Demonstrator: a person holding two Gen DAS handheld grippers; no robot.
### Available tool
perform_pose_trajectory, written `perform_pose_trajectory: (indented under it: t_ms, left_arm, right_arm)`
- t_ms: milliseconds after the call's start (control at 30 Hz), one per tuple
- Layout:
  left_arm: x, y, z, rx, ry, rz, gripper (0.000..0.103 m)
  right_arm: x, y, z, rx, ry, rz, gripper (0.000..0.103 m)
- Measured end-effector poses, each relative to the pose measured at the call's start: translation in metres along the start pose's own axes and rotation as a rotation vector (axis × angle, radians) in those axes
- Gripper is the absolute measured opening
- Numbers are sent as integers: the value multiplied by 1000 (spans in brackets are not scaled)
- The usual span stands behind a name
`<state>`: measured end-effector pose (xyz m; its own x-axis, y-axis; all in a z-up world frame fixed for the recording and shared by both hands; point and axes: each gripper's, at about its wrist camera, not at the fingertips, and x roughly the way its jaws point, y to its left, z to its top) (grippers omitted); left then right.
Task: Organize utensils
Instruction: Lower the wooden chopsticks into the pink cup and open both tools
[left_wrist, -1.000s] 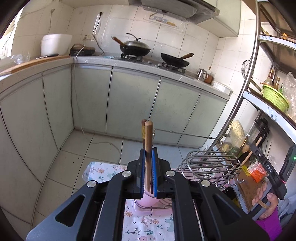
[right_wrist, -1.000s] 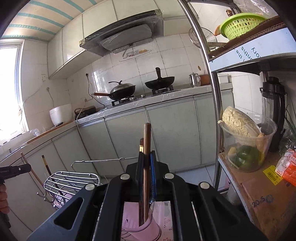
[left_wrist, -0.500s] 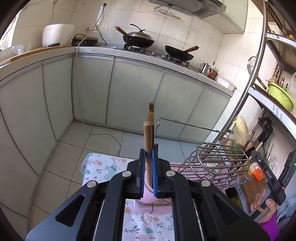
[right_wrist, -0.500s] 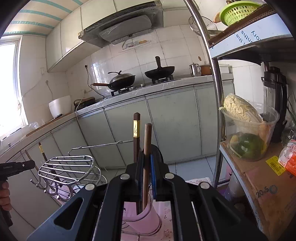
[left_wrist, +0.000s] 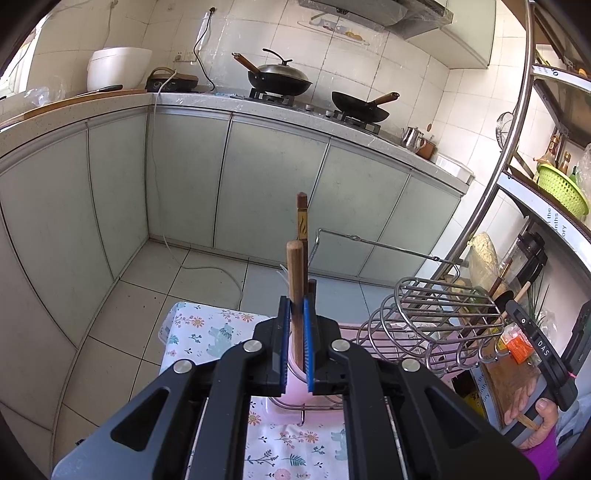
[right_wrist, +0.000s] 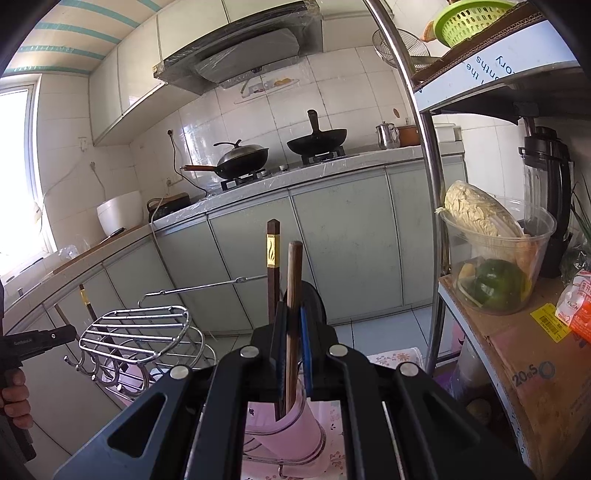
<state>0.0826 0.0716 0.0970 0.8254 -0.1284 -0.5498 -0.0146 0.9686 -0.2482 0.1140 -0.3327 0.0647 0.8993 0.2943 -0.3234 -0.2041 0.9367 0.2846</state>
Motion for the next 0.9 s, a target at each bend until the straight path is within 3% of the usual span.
perform_pose_trajectory:
  t_ms: [200, 400, 500, 900]
  left_arm:
    - [1, -1, -1, 3, -5, 12, 9]
    - [4, 9, -1, -48, 29, 0, 20]
    - [4, 15, -1, -82, 37, -19, 24]
    - [-18, 15, -13, -77, 17, -28, 25]
  right_arm:
    - [-3, 2, 0, 4, -7, 10, 8]
    - [-9, 5, 1, 10, -5, 28, 19]
    - [-12, 7, 2, 7, -3, 34, 20]
    - [-35, 12, -4, -1, -6, 44, 20]
